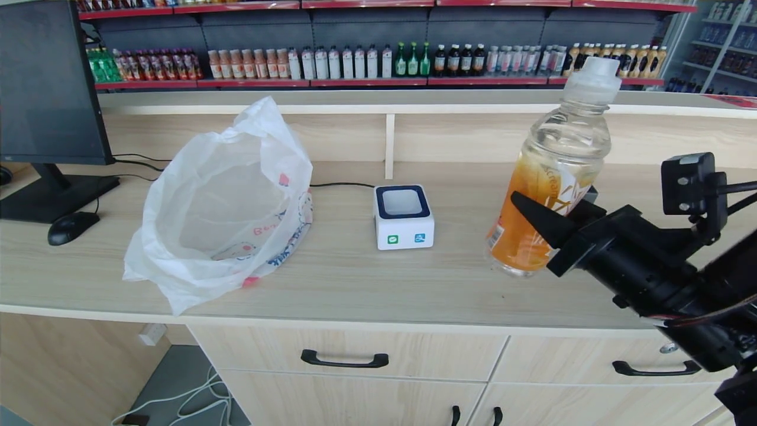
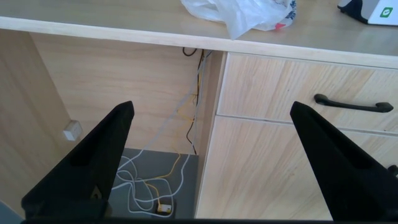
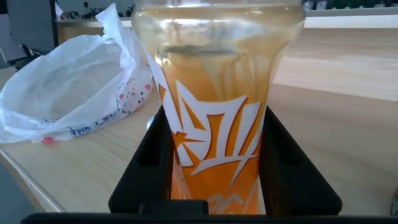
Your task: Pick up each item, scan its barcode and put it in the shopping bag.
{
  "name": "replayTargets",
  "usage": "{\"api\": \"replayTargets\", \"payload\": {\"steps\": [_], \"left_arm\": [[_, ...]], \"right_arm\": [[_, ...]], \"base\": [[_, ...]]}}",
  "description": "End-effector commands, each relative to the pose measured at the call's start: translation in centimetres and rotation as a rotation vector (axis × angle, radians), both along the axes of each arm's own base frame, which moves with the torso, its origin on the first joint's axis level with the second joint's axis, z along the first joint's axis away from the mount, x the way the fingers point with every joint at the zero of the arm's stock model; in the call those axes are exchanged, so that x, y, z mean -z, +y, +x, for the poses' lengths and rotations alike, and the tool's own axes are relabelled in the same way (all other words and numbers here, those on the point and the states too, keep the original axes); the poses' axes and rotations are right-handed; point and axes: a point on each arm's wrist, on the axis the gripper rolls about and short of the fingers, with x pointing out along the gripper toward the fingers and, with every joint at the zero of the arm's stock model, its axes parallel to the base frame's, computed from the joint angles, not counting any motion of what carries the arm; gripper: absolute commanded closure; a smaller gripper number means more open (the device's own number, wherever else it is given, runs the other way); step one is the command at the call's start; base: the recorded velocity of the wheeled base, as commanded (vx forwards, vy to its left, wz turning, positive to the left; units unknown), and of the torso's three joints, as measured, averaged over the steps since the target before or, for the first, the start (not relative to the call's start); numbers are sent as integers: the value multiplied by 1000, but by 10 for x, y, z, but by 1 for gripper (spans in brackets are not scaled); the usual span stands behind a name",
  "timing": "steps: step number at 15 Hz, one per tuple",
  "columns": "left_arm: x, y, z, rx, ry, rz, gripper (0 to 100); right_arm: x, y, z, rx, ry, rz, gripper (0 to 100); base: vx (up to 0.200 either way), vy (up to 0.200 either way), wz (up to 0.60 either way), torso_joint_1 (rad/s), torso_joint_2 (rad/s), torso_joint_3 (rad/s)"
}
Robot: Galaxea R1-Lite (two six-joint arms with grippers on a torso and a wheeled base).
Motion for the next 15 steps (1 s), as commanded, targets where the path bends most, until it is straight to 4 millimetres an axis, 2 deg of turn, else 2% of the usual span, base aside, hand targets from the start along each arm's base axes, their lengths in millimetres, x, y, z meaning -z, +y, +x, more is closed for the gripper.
{"api": "replayTargets", "payload": {"steps": [1, 4, 7, 10, 15], "left_arm": [[0, 0, 0, -1, -1, 0, 0], [0, 0, 0, -1, -1, 0, 0], [0, 0, 0, -1, -1, -1, 0], [0, 0, 0, -1, 0, -1, 0], [0, 0, 0, -1, -1, 0, 0]], "right_arm": [[-14, -5, -14, -55, -37, 50, 100], [-17, -5, -17, -123, -20, 88, 100], [-20, -9, -31, -307, 33, 157, 100], [-20, -8, -35, -401, 74, 183, 100], [-13, 8, -54, -551, 139, 234, 100]], "base": [[0, 0, 0, 0, 0, 0], [0, 0, 0, 0, 0, 0], [0, 0, 0, 0, 0, 0], [0, 0, 0, 0, 0, 0], [0, 0, 0, 0, 0, 0]]}}
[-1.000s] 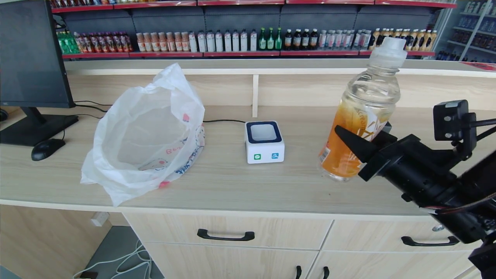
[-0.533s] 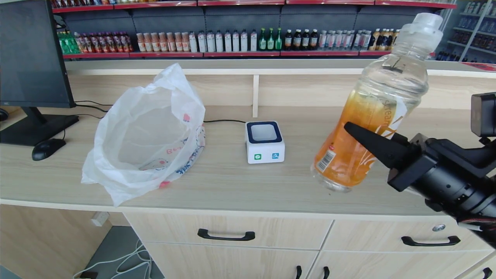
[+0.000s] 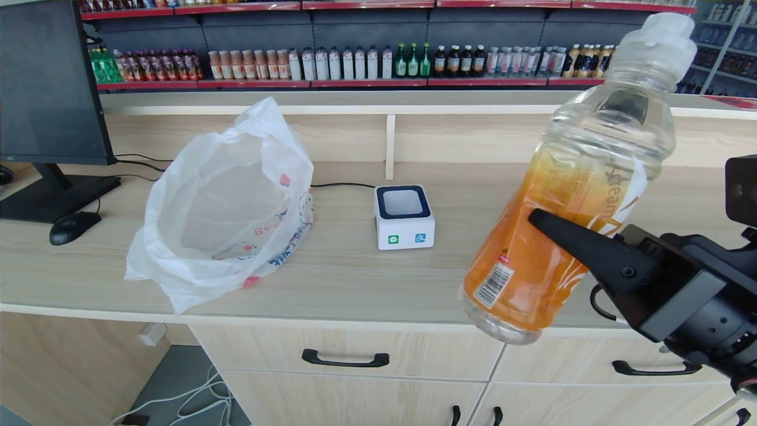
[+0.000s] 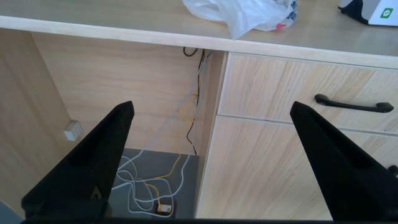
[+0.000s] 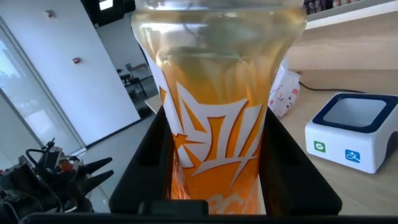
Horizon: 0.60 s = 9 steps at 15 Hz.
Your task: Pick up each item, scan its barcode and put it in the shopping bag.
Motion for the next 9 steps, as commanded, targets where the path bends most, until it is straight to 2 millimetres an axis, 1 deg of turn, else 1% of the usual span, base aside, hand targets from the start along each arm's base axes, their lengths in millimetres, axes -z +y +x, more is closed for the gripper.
{"api": "replayTargets", "payload": {"steps": [1, 4, 6, 9], "left_arm": [[0, 0, 0, -1, -1, 0, 0], [0, 0, 0, -1, -1, 0, 0], [0, 0, 0, -1, -1, 0, 0], [0, 0, 0, -1, -1, 0, 0]], "right_arm": [[2, 2, -4, -26, 25, 6, 100], [-1, 6, -15, -114, 97, 66, 100], [-2, 8, -18, -146, 120, 81, 100], [-2, 21, -27, -233, 142, 86, 100]], "base": [[0, 0, 0, 0, 0, 0], [0, 0, 0, 0, 0, 0], [0, 0, 0, 0, 0, 0], [0, 0, 0, 0, 0, 0]]}}
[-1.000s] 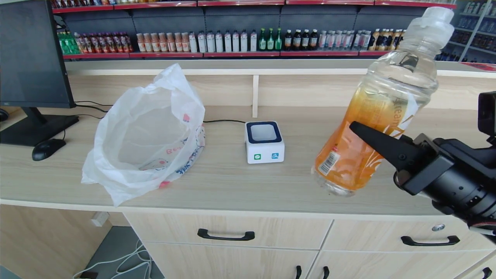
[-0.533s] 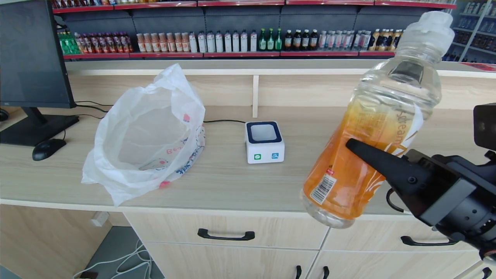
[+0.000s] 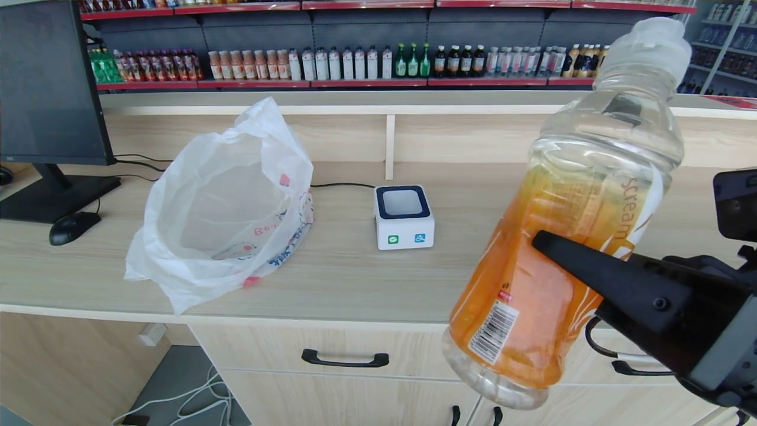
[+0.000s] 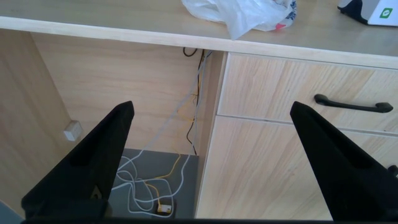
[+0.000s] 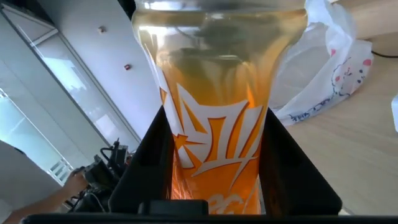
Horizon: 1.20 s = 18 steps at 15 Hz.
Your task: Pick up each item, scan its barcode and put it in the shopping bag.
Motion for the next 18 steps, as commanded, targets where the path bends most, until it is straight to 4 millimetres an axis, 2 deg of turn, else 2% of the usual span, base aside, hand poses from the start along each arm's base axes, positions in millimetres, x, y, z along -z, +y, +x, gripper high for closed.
{"api": "replayTargets", "payload": {"steps": [1, 8, 18], "left_arm": [[0, 0, 0, -1, -1, 0, 0], [0, 0, 0, -1, 0, 0, 0], [0, 0, 0, -1, 0, -2, 0]], "right_arm": [[1, 10, -5, -54, 7, -1, 100], [-11, 16, -7, -153, 110, 87, 100], [-17, 11, -20, -191, 104, 114, 100]], "base": [[0, 0, 0, 0, 0, 0], [0, 0, 0, 0, 0, 0], [0, 0, 0, 0, 0, 0]]}}
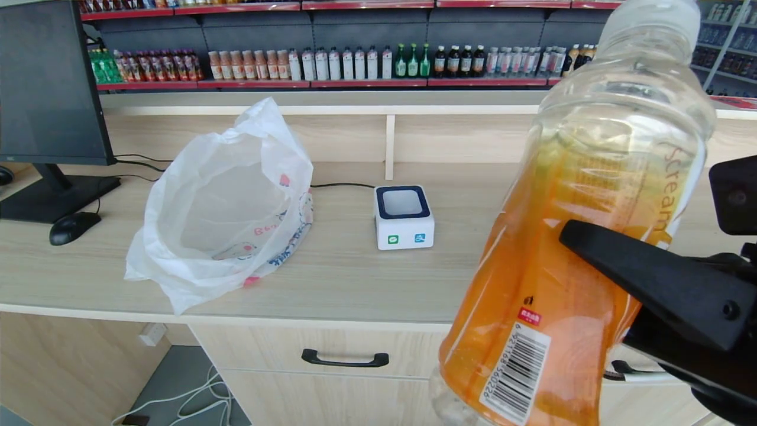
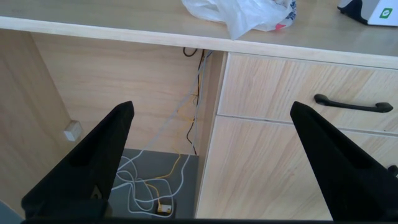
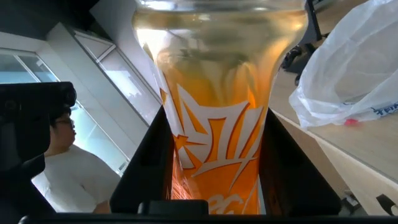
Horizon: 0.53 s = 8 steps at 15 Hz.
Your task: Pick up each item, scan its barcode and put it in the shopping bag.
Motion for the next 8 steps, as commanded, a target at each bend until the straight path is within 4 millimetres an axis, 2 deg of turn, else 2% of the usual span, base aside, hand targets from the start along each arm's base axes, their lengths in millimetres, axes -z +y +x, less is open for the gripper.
{"api": "replayTargets", "payload": {"steps": [1, 3, 8], "left_arm": [[0, 0, 0, -1, -1, 0, 0], [0, 0, 0, -1, 0, 0, 0], [0, 0, 0, -1, -1, -1, 0]], "right_arm": [[-1, -4, -3, 2, -11, 6, 100], [-4, -5, -3, 25, -49, 6, 100], [7, -17, -5, 110, -113, -54, 100]], "base": [[0, 0, 0, 0, 0, 0], [0, 0, 0, 0, 0, 0], [0, 0, 0, 0, 0, 0]]}}
